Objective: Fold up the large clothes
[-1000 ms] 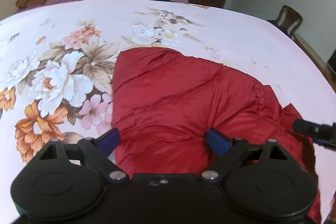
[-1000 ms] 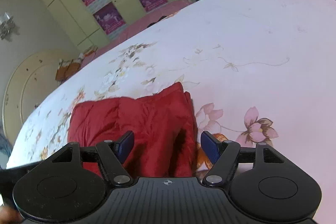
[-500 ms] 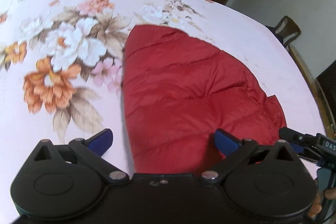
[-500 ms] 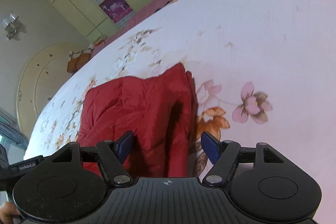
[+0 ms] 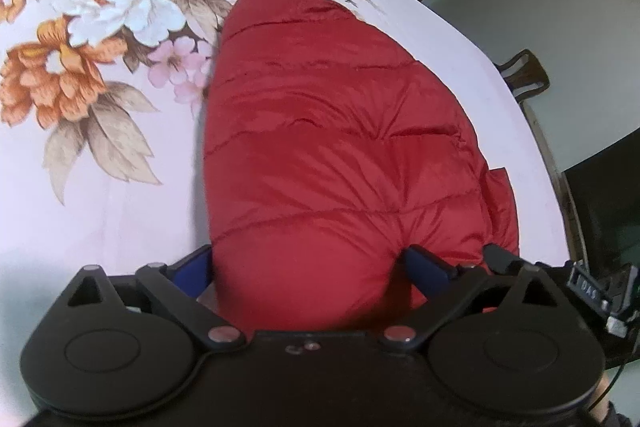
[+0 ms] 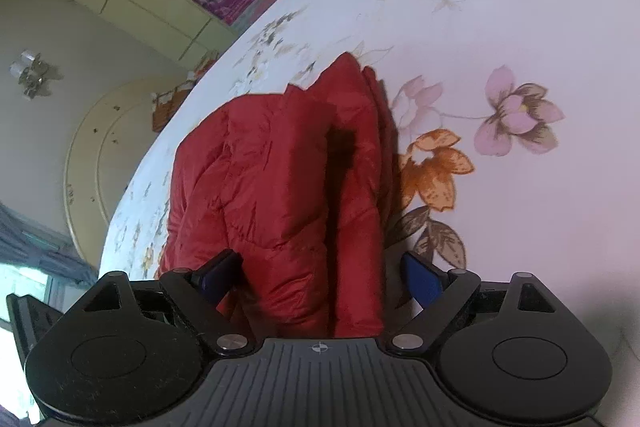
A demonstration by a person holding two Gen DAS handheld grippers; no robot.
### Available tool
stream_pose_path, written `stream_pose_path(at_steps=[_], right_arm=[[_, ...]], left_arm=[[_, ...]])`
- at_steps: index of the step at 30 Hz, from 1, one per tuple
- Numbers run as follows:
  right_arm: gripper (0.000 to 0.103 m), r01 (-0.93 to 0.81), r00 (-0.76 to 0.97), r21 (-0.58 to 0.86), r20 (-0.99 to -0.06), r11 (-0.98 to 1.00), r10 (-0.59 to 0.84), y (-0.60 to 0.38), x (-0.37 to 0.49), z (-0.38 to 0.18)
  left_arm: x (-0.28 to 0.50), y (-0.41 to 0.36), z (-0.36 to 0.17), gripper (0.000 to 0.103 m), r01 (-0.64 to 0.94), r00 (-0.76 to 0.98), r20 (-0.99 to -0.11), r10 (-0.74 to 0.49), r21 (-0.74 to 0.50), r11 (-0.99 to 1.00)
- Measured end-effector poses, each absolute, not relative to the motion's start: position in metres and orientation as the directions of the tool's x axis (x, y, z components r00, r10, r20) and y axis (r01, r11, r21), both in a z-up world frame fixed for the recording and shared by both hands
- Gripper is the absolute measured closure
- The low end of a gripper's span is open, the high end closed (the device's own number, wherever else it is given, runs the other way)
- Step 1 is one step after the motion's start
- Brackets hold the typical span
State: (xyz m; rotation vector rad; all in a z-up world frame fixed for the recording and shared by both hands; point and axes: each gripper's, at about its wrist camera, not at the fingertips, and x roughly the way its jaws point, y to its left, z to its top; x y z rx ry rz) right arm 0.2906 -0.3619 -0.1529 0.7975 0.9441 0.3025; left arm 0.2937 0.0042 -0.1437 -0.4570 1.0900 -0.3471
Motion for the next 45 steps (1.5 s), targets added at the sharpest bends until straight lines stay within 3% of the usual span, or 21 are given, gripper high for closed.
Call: stream_pose_path(at_steps=[2,4,7,11,14,20,32,45], right_arm=[[0.017,0.081,0.56,0.734,-0.593,0.675,0.578,-0.359,0.293,-0.155],[0.031,0.078,0.546,0.762,-0.572,0.643,0.611,-0.356,0.296,-0.159],[0.039,0.085,0.545,0.786,-0.551,0.612,0.632,-0.357,0.297,-0.166],[0.061,0.079,0.53,0.807,-0.532,0.586,0.661,-0.359,0.295,-0.166],[0.066,0.05,0.535,0.797,-0.531,0.602,0.658,-0.357,0.292,-0.158],[0.068,0.026,0.554,0.816,-0.492,0.577,0.671,-0.366,0.284,-0.152],[0.069,-0.064,0.559,0.842,-0.415,0.536,0.718,-0.342,0.279,-0.126],[0.068,-0.094,0.58,0.825,-0.41,0.558,0.704,-0.188,0.31,-0.102]], left_arm=[[0.294,0.002,-0.145,0.007,0.048,0.431,-0.758,-0.489,-0.522,0.851],[0.293,0.002,-0.146,0.009,0.049,0.439,-0.754,-0.489,-0.523,0.851],[0.291,0.002,-0.147,0.013,0.044,0.452,-0.746,-0.489,-0.529,0.848],[0.286,-0.001,-0.14,0.02,0.066,0.468,-0.746,-0.474,-0.505,0.861],[0.284,-0.004,-0.134,0.026,0.07,0.482,-0.75,-0.452,-0.481,0.874],[0.274,-0.016,-0.11,0.033,0.118,0.53,-0.747,-0.401,-0.404,0.907],[0.253,0.005,-0.069,0.034,0.113,0.62,-0.713,-0.328,-0.332,0.936],[0.281,0.163,-0.055,0.034,0.097,0.655,-0.673,-0.343,-0.376,0.922]])
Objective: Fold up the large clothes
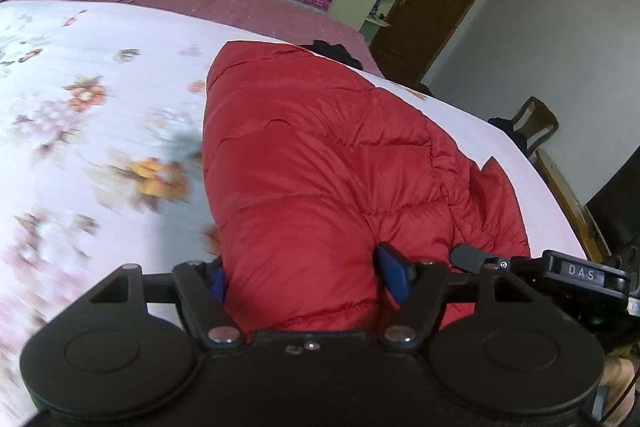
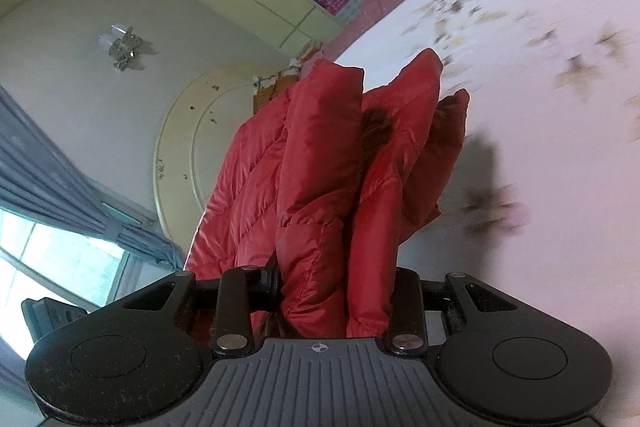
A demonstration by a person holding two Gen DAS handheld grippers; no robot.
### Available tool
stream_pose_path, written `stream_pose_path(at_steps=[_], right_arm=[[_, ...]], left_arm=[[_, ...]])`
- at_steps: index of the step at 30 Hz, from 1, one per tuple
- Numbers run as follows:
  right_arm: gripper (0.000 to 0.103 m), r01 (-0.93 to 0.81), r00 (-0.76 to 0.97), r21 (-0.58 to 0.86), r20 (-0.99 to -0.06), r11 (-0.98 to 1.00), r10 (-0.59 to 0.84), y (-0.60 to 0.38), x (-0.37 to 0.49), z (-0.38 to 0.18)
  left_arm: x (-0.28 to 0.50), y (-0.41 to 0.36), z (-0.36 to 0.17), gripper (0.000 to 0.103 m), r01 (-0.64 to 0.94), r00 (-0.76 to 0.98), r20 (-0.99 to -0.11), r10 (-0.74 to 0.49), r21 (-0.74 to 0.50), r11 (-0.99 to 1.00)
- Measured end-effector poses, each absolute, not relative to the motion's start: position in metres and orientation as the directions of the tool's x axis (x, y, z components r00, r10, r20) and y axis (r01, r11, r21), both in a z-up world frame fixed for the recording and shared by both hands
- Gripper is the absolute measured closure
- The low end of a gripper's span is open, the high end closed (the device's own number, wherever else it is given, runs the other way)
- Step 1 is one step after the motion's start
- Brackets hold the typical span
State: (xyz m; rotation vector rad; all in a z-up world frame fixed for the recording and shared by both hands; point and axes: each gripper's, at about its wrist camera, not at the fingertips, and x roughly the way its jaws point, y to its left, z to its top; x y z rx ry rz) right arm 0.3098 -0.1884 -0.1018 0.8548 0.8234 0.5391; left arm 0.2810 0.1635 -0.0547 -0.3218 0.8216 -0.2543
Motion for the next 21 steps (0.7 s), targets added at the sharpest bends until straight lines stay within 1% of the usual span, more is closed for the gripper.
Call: stream_pose_path(at_steps=[4,9,15,21], right_arm=[[0.069,-0.092,0.582,0.814,-0.423,0.574,0.694,-0.125,0.33,-0.099],[0.068,-0.091,0.581,0.814,-0.425,0.574,0.694,-0.051,0.355,-0.098],[0.068,-0.11,0.551,0.817,-0.424,0.566,0.719,0.012,0.392,-0.105],[0.068,-0.139,0.517,0.802,-0.442,0.581,0.733,0.058,0.42,-0.118]], left_arm=[[0.304,0.227,-0.057,0.034,0.1,0.648,-0.676,-0.351,-0.381,0.919],[0.329,0.286,-0.056,0.034,0.086,0.653,-0.685,-0.325,-0.36,0.929],[0.355,0.336,-0.056,0.034,0.045,0.666,-0.688,-0.288,-0.348,0.937],[0.371,0.372,-0.07,0.034,0.006,0.662,-0.703,-0.259,-0.341,0.94]])
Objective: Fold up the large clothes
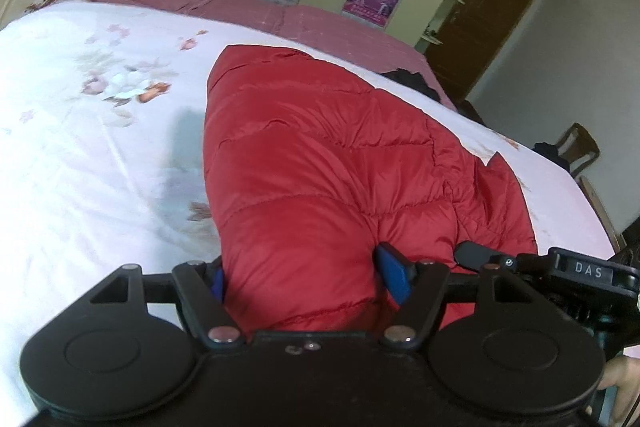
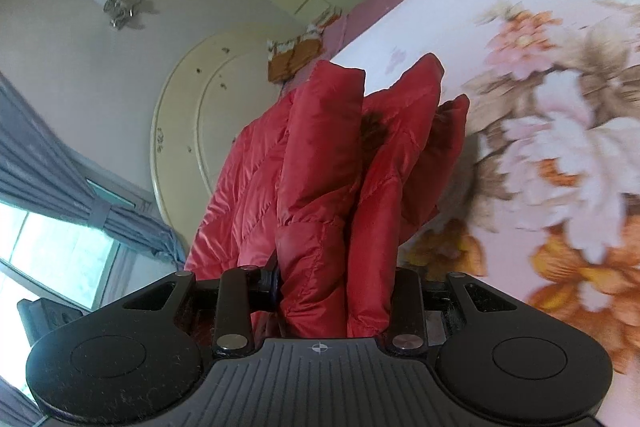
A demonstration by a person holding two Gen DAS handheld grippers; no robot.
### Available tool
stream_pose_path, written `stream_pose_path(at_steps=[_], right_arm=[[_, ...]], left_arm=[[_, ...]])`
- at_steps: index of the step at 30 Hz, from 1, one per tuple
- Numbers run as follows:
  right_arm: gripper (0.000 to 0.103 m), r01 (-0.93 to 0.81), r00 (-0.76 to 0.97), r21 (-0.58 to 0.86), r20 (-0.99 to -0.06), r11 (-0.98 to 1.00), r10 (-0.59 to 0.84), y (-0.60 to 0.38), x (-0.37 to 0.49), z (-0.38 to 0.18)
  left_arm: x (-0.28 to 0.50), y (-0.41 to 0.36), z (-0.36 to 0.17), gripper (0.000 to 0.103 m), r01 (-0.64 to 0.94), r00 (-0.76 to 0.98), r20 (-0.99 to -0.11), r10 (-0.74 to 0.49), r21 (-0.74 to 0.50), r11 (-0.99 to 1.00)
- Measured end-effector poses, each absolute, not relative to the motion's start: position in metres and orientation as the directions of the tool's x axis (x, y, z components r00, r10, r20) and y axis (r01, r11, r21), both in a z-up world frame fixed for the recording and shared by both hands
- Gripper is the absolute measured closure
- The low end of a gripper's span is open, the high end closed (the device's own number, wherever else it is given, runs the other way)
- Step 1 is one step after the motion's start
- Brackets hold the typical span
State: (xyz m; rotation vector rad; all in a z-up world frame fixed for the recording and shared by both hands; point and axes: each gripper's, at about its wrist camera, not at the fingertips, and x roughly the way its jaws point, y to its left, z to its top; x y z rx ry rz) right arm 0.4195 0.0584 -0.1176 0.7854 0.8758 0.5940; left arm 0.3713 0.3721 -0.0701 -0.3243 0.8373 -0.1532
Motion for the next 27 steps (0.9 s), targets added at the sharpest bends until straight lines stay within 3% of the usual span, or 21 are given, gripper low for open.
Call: stream_pose_path(at_steps=[9,14,21,27], right_arm=[[0.065,-0.084,0.472,0.79,-0.505,0.607,0.723,0.083,0.433,-0.157],[0.057,-0.041,0.47,0.8,-0.514,0.599,0.718,0.071,0.433,-0.165],[0.055,-0.082,0.532,0.714,-0.559,0.695,0.637,0.068,0.422,-0.139],[0.055,-0.023,0.524,0.663,-0.629,0.748,0.574,0.07,0.419,-0.156]], left_arm=[[0.382,0.404,-0.115,0.031,0.018,0.616,-0.739,-0.275,-0.336,0.942],[0.381,0.406,-0.116,0.025,0.026,0.612,-0.74,-0.278,-0.332,0.943],[0.386,0.408,-0.115,0.025,0.02,0.616,-0.742,-0.265,-0.322,0.946],[0.384,0.399,-0.106,0.026,0.037,0.63,-0.742,-0.23,-0.267,0.963]])
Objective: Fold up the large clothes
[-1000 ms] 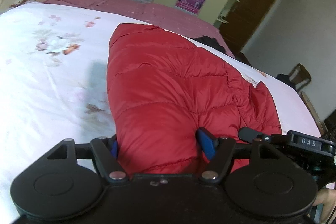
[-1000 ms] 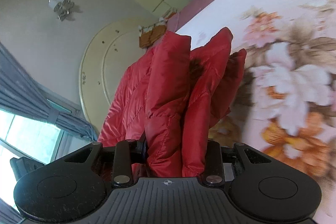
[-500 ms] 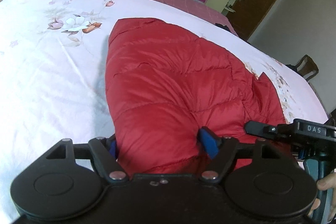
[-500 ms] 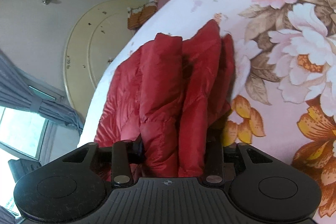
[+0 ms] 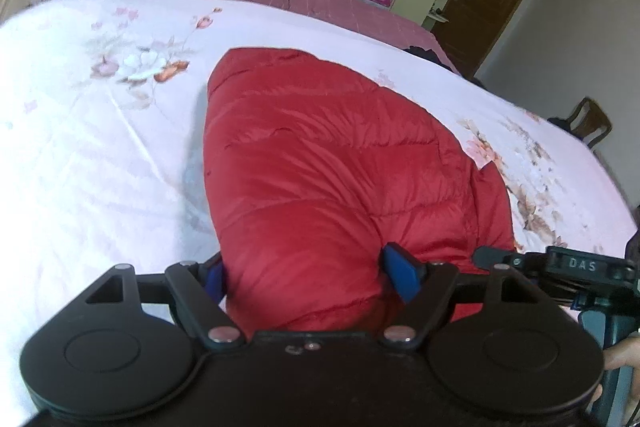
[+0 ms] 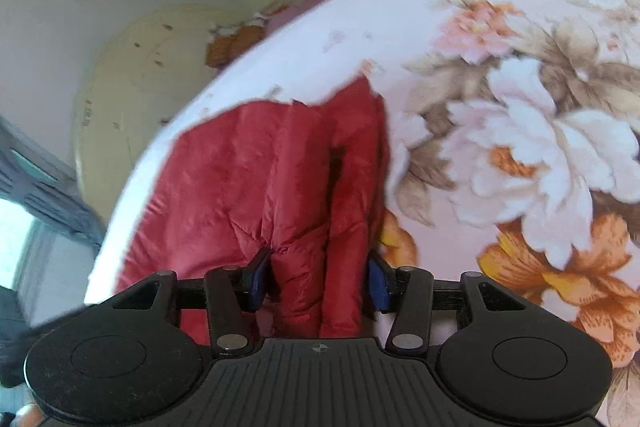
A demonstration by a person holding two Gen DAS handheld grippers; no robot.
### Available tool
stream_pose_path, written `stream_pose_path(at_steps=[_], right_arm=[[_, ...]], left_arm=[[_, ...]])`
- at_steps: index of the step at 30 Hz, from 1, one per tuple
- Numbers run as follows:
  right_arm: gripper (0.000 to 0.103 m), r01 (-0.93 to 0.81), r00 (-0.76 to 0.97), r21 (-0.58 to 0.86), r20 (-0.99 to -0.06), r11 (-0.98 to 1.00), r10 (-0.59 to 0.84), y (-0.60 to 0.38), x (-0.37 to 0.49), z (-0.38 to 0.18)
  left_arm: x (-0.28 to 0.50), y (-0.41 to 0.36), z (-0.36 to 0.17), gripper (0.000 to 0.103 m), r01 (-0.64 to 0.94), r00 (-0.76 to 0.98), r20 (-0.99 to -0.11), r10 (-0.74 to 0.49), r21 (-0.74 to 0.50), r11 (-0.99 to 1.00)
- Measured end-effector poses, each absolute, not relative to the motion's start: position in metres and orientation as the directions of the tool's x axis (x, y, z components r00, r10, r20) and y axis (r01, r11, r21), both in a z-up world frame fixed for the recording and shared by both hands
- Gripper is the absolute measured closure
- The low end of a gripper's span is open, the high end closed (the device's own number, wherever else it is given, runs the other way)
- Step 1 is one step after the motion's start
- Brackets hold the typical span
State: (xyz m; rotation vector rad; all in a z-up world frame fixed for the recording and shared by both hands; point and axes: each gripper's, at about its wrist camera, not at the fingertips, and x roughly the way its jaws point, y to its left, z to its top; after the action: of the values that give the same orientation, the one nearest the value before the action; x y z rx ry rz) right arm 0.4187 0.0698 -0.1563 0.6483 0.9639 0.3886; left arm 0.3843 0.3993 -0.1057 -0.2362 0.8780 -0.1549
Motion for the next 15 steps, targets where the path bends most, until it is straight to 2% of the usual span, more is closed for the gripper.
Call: stream_pose_path(at_steps=[6,10,15], right_arm=[[0.055,-0.067,0.552,0.618,-0.631,0.783,0.545,0.067,0.415,-0.127],[0.055,-0.123,0.618,0.582,-0.588,0.804,0.521,0.062,0.406,-0.097],[0.056,-0.238,0.676,0.463,-0.552,0.854,0.488,0.087,0.403,-0.068]], left_arm=[[0.378,0.402,-0.093,0.027,0.005,0.639,-0.745,-0.189,-0.241,0.97],[0.365,0.401,-0.072,0.029,0.013,0.691,-0.706,-0.154,-0.201,0.98],[0.358,0.39,-0.058,0.029,0.062,0.721,-0.675,-0.156,-0.162,0.985]])
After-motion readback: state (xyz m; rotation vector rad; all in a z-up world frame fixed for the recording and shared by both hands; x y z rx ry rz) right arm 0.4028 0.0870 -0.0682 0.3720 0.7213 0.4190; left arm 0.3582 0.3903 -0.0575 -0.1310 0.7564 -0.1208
